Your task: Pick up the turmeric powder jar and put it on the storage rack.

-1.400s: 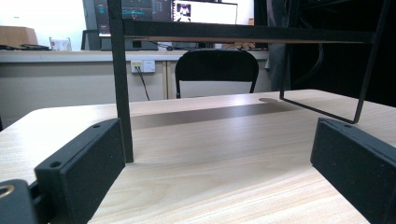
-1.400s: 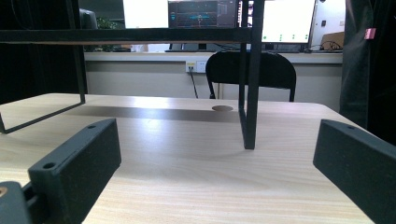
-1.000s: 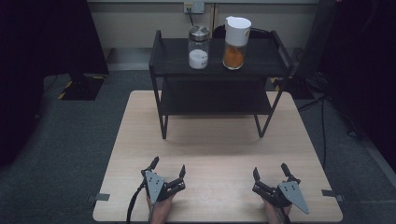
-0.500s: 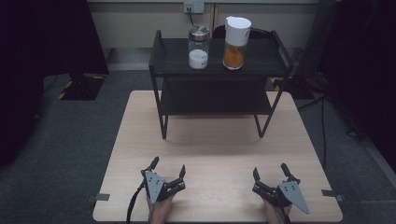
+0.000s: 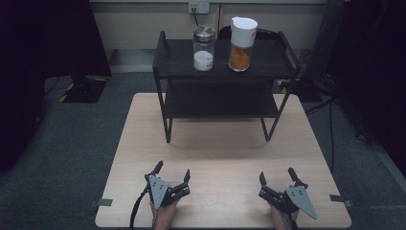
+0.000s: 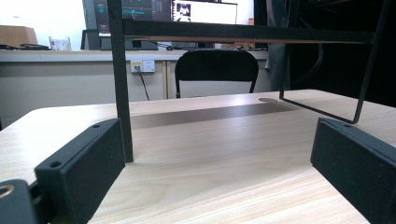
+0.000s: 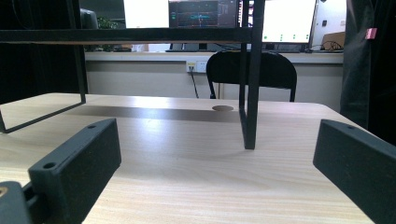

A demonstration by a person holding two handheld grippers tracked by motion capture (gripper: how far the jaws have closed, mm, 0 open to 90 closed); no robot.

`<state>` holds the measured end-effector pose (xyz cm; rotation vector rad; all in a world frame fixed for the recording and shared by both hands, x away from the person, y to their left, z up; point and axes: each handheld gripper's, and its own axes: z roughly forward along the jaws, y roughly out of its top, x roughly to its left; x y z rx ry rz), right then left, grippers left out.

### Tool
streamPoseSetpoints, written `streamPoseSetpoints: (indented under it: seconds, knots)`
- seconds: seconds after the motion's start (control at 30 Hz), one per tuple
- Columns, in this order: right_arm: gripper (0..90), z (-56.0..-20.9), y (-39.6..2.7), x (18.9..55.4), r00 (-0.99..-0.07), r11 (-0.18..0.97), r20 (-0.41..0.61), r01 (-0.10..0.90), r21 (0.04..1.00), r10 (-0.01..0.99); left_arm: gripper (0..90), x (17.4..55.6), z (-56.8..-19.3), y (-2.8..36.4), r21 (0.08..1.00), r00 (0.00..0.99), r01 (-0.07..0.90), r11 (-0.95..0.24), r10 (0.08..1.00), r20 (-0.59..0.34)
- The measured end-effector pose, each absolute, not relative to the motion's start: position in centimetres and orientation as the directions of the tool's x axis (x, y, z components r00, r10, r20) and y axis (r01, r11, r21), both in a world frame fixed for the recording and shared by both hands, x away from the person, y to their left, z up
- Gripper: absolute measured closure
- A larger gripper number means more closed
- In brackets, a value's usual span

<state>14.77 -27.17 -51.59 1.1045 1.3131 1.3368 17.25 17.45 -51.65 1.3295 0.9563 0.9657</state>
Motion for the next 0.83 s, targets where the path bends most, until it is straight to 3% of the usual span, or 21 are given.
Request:
streamPoseSetpoints:
  seconds: [0.83]
  knots:
    - [0.0,-51.59,-27.23,14.78,-0.167,0.004,-0.008,-0.025,1.000,0.986,1.7,17.23,-51.66,17.34,1.000,0.317,-0.014,0.014,0.949,-0.009]
